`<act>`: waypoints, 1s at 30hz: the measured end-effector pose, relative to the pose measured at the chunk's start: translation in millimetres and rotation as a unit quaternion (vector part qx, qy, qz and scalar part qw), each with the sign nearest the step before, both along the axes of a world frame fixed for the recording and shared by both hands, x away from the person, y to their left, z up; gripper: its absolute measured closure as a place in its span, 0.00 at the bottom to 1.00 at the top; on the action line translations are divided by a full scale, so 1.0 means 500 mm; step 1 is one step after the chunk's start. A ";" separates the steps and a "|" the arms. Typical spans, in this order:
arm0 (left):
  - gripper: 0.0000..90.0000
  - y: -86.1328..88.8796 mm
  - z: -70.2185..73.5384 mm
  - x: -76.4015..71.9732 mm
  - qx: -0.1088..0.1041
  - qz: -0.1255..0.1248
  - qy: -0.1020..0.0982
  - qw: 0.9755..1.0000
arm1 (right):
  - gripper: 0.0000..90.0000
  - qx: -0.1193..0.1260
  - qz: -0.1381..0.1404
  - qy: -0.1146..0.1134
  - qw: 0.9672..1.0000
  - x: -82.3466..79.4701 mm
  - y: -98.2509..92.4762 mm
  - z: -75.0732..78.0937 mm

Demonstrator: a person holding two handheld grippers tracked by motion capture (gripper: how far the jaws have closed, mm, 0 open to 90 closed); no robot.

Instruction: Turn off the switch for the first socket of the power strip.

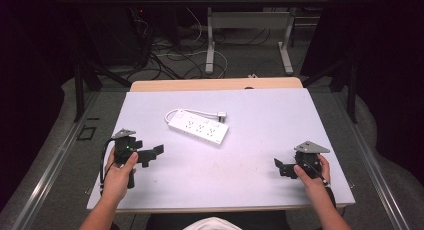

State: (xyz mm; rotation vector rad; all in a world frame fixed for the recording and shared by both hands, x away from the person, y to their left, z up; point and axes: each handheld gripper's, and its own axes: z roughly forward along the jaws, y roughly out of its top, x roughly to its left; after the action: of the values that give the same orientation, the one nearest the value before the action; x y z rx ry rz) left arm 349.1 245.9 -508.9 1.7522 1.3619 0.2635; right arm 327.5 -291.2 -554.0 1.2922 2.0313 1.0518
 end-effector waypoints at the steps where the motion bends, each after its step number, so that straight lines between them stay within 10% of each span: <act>1: 0.04 0.006 -0.003 -0.002 0.003 0.002 0.003 1.000 | 0.00 -0.003 0.004 -0.002 1.000 0.001 -0.001 0.000; 17: 0.05 0.046 -0.058 -0.018 -0.012 0.033 0.011 0.999 | 0.00 0.000 0.003 0.000 1.000 0.000 -0.001 0.000; 30: 0.05 0.080 -0.081 -0.011 0.024 0.052 0.004 0.998 | 0.00 0.004 0.001 0.002 1.000 0.000 -0.001 0.000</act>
State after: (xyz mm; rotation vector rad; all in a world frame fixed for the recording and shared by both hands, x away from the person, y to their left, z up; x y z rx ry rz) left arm 343.6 285.8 -549.2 1.7239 1.4657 0.3499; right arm 327.6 -291.9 -553.9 1.2974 2.0351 1.0604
